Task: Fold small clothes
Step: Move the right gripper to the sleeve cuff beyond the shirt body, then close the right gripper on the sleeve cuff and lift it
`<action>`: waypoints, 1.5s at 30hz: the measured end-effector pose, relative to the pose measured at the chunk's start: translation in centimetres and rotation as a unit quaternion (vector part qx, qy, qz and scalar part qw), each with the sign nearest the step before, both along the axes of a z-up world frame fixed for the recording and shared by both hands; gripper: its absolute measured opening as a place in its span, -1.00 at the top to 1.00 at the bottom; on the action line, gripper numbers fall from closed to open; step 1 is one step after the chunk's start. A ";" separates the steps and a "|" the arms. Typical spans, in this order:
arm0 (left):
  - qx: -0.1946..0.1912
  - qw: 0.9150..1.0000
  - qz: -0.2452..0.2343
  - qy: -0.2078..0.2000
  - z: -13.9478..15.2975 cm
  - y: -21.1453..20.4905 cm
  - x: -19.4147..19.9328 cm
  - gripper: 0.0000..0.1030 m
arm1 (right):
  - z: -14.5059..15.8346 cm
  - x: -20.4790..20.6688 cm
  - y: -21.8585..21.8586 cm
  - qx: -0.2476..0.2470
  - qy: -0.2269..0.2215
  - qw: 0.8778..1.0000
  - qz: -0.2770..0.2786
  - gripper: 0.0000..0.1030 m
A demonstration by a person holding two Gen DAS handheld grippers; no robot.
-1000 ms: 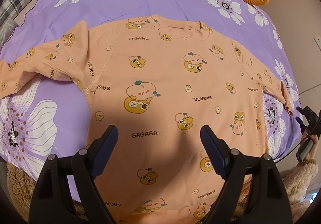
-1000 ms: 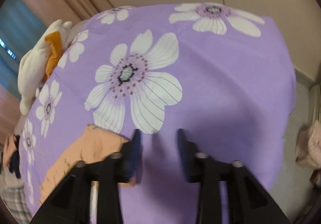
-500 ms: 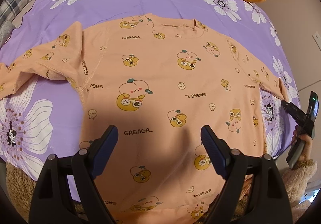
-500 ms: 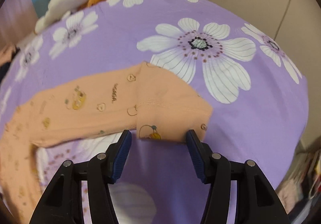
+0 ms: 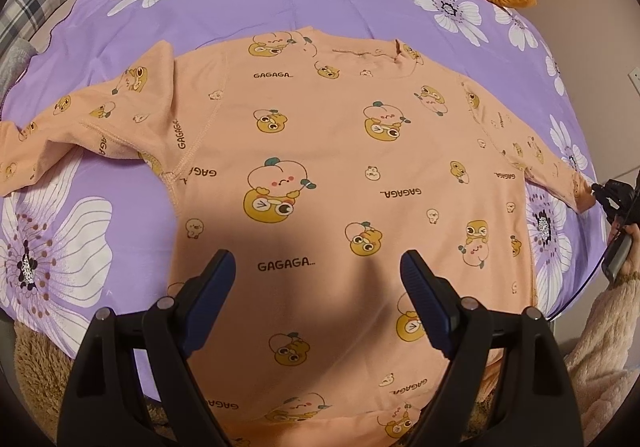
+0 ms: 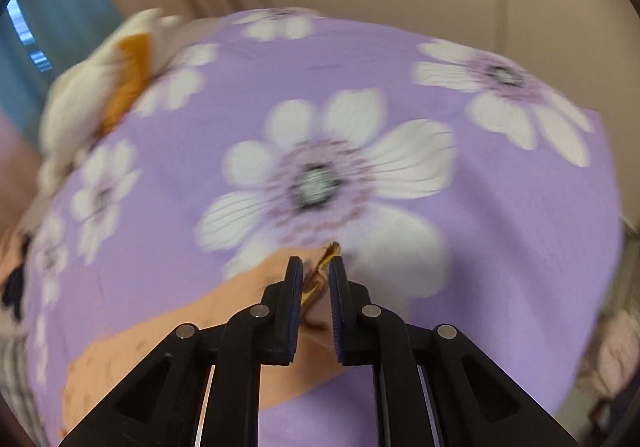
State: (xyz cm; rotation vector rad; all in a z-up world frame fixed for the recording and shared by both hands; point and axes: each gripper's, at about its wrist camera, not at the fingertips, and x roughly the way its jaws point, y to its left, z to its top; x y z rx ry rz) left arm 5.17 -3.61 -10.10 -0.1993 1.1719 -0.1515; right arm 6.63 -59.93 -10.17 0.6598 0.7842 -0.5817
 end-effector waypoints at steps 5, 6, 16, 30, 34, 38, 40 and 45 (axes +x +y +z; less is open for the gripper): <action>-0.002 1.000 0.009 -0.001 0.0 0.4 0.1 -0.64 | 0.5 -2.5 -0.5 0.017 -0.039 0.999 -0.029 -0.32; -0.002 1.000 0.010 -0.002 0.1 0.5 0.1 -0.64 | 0.2 -3.0 -0.4 0.027 -0.046 0.998 -0.030 -0.32; -0.015 0.999 0.026 -0.016 1.0 1.4 -0.1 -0.64 | -4.2 -1.7 1.0 0.072 -0.037 0.997 -0.017 0.28; -0.031 0.994 0.087 -0.064 3.8 6.0 -1.4 -0.64 | 6.8 -0.5 4.5 -0.022 -0.130 0.991 0.007 0.87; -0.030 0.992 0.100 -0.073 4.0 7.0 -1.8 -0.64 | 9.7 0.0 5.7 -0.048 -0.146 0.988 0.024 0.87; -0.036 0.991 0.106 -0.072 3.7 7.9 -2.4 -0.64 | 11.4 1.2 8.3 -0.069 -0.153 0.984 0.055 0.87; -0.038 0.991 0.104 -0.068 3.5 8.0 -2.6 -0.64 | 12.6 1.6 10.3 -0.080 -0.160 0.981 0.073 0.87; -0.037 0.991 0.107 -0.068 3.5 8.4 -3.0 -0.64 | 15.2 2.7 16.0 -0.100 -0.177 0.969 0.137 0.87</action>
